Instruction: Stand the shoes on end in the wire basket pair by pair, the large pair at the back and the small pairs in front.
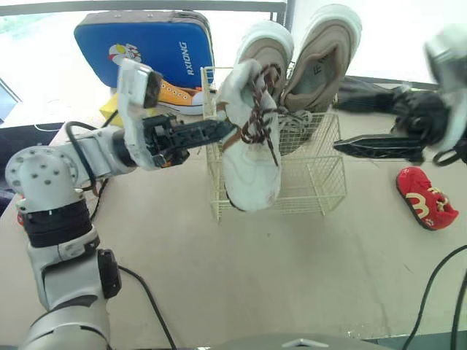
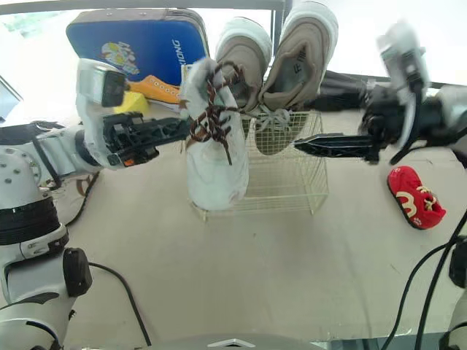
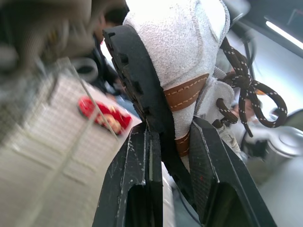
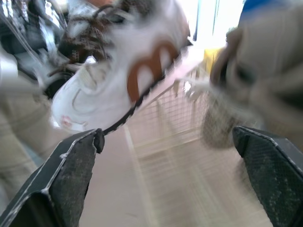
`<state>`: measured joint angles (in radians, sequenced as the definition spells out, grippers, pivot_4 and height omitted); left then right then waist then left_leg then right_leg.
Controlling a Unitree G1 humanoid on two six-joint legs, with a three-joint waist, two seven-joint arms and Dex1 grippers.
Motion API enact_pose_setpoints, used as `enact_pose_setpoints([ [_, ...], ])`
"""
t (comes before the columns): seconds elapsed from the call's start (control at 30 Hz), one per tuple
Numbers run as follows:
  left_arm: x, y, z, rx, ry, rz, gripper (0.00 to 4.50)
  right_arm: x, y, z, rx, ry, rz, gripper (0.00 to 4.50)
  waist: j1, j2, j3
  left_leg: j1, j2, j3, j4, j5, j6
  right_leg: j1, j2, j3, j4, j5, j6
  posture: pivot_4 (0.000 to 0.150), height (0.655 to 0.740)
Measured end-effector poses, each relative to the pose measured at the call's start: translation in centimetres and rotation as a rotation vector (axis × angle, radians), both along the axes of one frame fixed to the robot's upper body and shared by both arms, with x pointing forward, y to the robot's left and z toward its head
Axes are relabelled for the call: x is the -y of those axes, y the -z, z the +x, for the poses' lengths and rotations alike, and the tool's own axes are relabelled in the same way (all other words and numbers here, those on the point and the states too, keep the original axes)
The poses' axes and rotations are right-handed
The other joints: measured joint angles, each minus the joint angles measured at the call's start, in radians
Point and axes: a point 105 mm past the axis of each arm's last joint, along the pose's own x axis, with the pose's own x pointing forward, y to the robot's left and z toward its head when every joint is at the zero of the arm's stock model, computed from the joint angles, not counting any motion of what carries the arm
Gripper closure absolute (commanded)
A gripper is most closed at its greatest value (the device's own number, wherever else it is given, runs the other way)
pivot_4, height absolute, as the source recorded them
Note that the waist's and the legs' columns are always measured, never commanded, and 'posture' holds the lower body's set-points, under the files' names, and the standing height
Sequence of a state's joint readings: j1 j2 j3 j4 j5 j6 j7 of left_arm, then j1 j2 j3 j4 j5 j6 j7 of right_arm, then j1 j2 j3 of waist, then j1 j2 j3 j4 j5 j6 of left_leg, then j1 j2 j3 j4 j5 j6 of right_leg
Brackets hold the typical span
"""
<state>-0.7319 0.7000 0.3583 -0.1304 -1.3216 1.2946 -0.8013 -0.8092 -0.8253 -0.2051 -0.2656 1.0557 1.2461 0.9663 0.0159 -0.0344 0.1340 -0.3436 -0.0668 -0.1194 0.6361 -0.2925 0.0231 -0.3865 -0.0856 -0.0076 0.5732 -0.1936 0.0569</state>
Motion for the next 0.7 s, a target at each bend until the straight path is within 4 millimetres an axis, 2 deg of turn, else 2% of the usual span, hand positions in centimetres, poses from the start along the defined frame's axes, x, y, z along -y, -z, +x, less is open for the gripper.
enact_pose_setpoints([
  [0.1,0.7,-0.3,-0.4,0.080,0.011,0.020,3.99,-1.5,0.5,-0.1,-0.112,-0.033,0.072,0.00,-0.001,0.006,0.000,0.001,-0.001,0.002,0.000,0.001,0.001,0.000,0.000,0.000,0.000,0.001,-0.001,0.150,0.7400],
  [0.2,1.1,-0.1,-0.2,0.112,0.014,0.038,3.99,-2.9,-0.4,0.5,-0.171,-0.060,0.171,0.00,-0.004,0.006,-0.001,0.002,0.000,0.002,-0.001,0.004,0.004,0.000,0.007,-0.002,0.001,0.001,-0.001,0.150,0.7400],
  [0.37,1.9,0.3,-0.1,0.176,0.027,0.075,3.99,-5.3,0.2,0.0,-0.287,-0.175,0.218,0.00,-0.005,0.007,-0.001,0.002,0.001,0.002,-0.001,0.004,0.004,0.000,0.010,-0.001,0.000,0.003,0.002,0.150,0.7400],
  [0.43,1.9,0.4,-0.1,0.193,0.027,0.078,3.99,-5.8,0.4,-0.2,-0.309,-0.190,0.213,0.61,-0.004,0.008,0.000,0.001,0.000,0.002,-0.001,0.004,0.005,-0.001,0.010,0.000,0.000,0.003,0.002,0.150,0.7400],
  [0.47,1.9,0.4,-0.1,0.196,0.026,0.077,3.99,-6.0,0.5,-0.2,-0.312,-0.189,0.206,0.78,-0.004,0.007,0.000,0.001,0.000,0.002,-0.001,0.004,0.005,-0.002,0.010,0.000,0.000,0.003,0.002,0.150,0.7400],
  [0.63,2.0,0.3,-0.1,0.209,0.029,0.072,4.02,-6.7,1.4,-0.3,-0.338,-0.189,0.172,3.00,-0.004,0.007,0.000,0.000,0.000,0.002,-0.001,0.004,0.005,-0.003,0.010,0.000,0.001,0.003,0.002,0.150,0.7400],
  [0.7,2.0,0.3,-0.1,0.209,0.031,0.070,4.04,-6.6,1.5,-0.3,-0.342,-0.184,0.175,3.72,-0.005,0.007,-0.001,0.000,0.001,0.002,-0.001,0.004,0.005,-0.003,0.011,0.000,0.001,0.003,0.002,0.150,0.7400],
])
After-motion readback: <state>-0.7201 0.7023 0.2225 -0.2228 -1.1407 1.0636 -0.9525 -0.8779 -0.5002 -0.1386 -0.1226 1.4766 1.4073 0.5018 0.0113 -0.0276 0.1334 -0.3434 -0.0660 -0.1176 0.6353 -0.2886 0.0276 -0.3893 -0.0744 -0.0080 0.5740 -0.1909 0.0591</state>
